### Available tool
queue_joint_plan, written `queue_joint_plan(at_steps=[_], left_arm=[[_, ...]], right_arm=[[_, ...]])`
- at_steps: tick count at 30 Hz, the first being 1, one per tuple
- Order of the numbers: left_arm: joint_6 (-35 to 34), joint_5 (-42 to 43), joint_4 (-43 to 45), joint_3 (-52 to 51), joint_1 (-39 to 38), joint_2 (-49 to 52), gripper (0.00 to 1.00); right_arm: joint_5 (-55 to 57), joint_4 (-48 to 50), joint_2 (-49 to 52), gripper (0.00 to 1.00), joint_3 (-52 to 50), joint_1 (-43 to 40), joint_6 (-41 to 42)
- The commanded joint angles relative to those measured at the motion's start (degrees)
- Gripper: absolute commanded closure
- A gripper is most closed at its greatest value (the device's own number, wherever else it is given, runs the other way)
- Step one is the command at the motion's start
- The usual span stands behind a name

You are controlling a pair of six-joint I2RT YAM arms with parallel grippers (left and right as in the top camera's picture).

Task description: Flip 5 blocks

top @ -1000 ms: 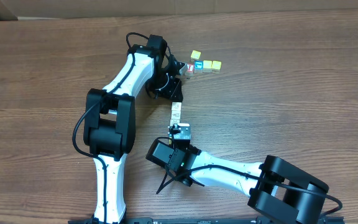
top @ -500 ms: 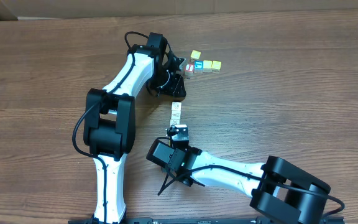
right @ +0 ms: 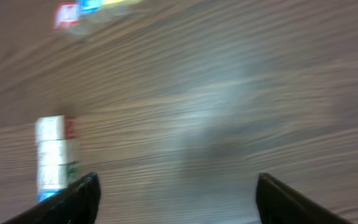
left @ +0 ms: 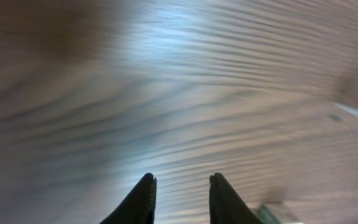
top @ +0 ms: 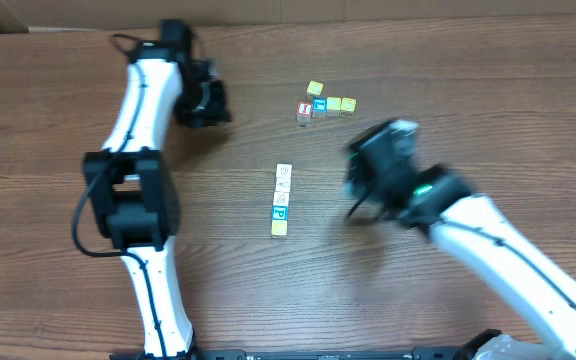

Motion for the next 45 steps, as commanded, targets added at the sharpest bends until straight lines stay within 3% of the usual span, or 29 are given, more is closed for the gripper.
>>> queue_joint_plan(at_steps=[1, 8, 11, 12, 13, 14, 45], left_arm=[[-8.9, -3.5, -3.4, 1.1, 5.4, 0.1, 0.75], [-7.4, -2.9, -6.9, 1.0, 9.4, 0.1, 0.7], [-6.8, -2.9, -8.0, 1.0, 9.4, 0.1, 0.6], [-6.8, -2.9, -8.7, 1.0, 9.2, 0.1, 0.42], [-6.9, -2.8, -9.3, 1.0, 9.0, 0.1, 0.05], [-6.8, -2.9, -9.6, 1.0, 8.9, 0.1, 0.0], [-6.8, -2.9, -5.2, 1.0, 8.6, 0.1, 0.0]], right_arm=[[-8.8, -1.6, -0.8, 0.1, 0.7, -10.2, -15.1], [-13.8, -3.8, 0.9, 0.0, 0.7, -24.9, -17.7], [-13.8, -3.9, 1.0, 0.0, 0.7, -27.3, -17.7], [-13.8, -3.9, 1.0, 0.0, 0.7, -27.8, -17.7], [-13.8, -3.9, 1.0, 0.0, 0.7, -28.0, -17.7], [-13.8, -3.9, 1.0, 0.0, 0.7, -28.2, -17.7], [-13.8, -3.8, 1.4, 0.0, 0.7, -28.2, -17.7]])
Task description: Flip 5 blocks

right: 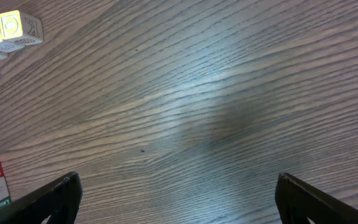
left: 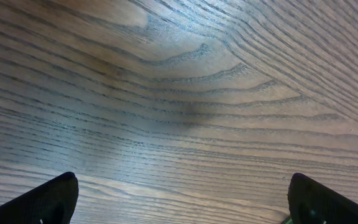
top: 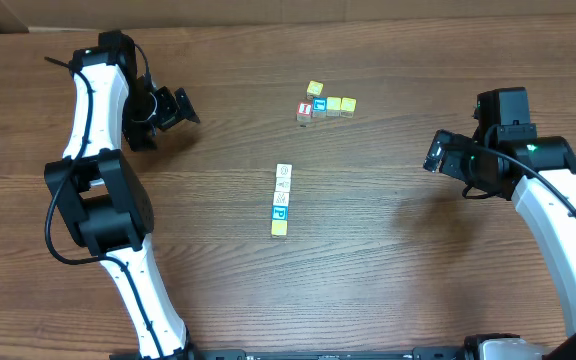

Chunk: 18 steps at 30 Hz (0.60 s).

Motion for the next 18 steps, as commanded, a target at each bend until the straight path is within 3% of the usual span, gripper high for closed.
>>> queue_joint_plan(at_steps=[1, 7, 18], left_arm=[[0.0, -0.1, 0.1, 0.9, -0.2, 0.1, 0.0], [0.0, -0.2, 0.1, 0.9, -0.2, 0.1, 0.0], [0.0, -0.1, 0.1, 0.9, -0.2, 0.1, 0.0]], right_arm=[[-0.4, 0.2, 0.3, 0.0, 0.5, -0.2, -1.4], [-0.4, 0.3, -8.7, 0.0, 0.5, -0.1, -1.4], [-0.4, 0.3, -41.6, 0.0, 0.5, -0.1, -1.4]])
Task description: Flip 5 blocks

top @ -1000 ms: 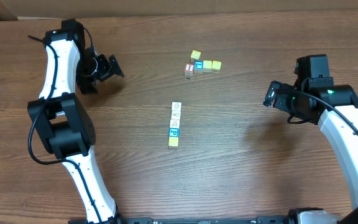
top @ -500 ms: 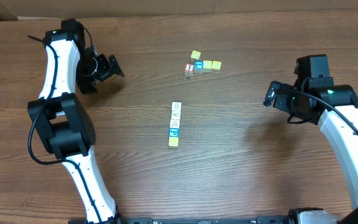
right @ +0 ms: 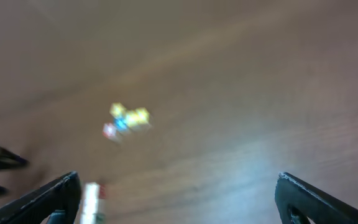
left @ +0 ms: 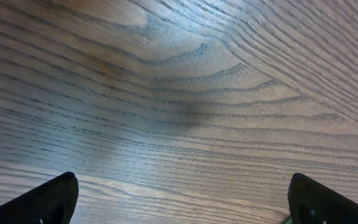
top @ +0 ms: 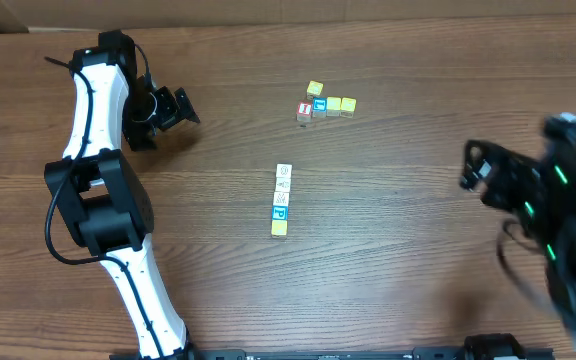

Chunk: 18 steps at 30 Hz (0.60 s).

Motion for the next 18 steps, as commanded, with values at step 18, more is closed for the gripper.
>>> queue_joint_plan(at_steps=[18], left_arm=[[0.0, -0.2, 0.0, 0.9, -0.2, 0.1, 0.0]], right_arm=[[9.3, 0.6, -38.2, 0.0, -6.4, 0.1, -1.6]])
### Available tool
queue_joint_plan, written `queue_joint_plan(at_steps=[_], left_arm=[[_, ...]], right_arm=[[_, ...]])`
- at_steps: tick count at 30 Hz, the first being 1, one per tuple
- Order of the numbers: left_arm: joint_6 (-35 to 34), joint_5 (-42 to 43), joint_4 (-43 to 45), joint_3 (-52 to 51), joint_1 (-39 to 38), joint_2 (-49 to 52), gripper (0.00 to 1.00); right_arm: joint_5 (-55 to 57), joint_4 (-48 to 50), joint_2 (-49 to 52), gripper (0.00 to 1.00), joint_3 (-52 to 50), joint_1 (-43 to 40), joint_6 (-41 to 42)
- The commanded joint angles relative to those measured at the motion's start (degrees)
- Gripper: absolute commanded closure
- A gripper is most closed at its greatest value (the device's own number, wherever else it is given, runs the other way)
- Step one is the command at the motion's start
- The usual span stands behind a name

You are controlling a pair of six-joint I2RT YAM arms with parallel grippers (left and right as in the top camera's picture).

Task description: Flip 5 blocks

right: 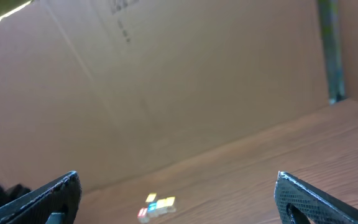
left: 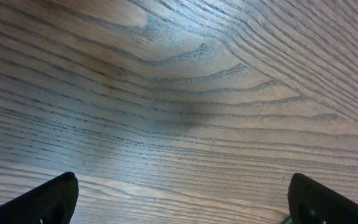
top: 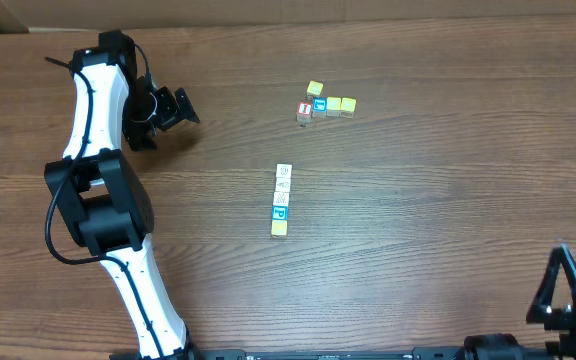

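A column of several small blocks (top: 281, 201) lies at the table's middle, white ones at the top, then a blue one and a yellow one at the bottom. A second cluster of blocks (top: 324, 103) lies further back, yellow, red and blue; the right wrist view shows it small and blurred (right: 156, 206). My left gripper (top: 171, 110) is open near the far left, over bare wood (left: 179, 112), far from both groups. My right gripper (top: 564, 298) stands at the bottom right corner, open, with nothing between its fingers (right: 55, 196).
A brown cardboard wall (right: 166, 81) rises behind the table's far edge. The left arm's white links (top: 98, 120) run down the left side of the wooden table (top: 418, 180).
My right gripper has gone from the table's right side to the bottom right corner, now tilted up toward the cardboard wall. The left gripper and the blocks have not moved.
At first my right gripper was close to the block column at mid-table and the left gripper had its fingers close together at the back. Then both were open, the left at far left, the right at far right. The right then went to the near corner.
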Motion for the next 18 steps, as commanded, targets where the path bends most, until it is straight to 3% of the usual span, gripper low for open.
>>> queue_joint_plan(at_steps=[1, 11, 15, 18], left_arm=[[0.0, -0.1, 0.0, 0.9, -0.2, 0.1, 0.0], [0.0, -0.1, 0.1, 0.9, -0.2, 0.1, 0.0], [0.0, -0.2, 0.0, 0.9, -0.2, 0.1, 0.0], [0.0, -0.2, 0.1, 0.9, -0.2, 0.1, 0.0]], right_arm=[[3.1, 1.0, -2.9, 0.0, -5.6, 0.1, -0.8], [5.1, 25.2, -11.6, 0.0, -29.5, 0.0, -0.8], [5.3, 41.6, -11.6, 0.0, -39.0, 0.0, -0.8], [5.2, 59.3, -11.6, 0.0, -48.7, 0.0, -0.8]])
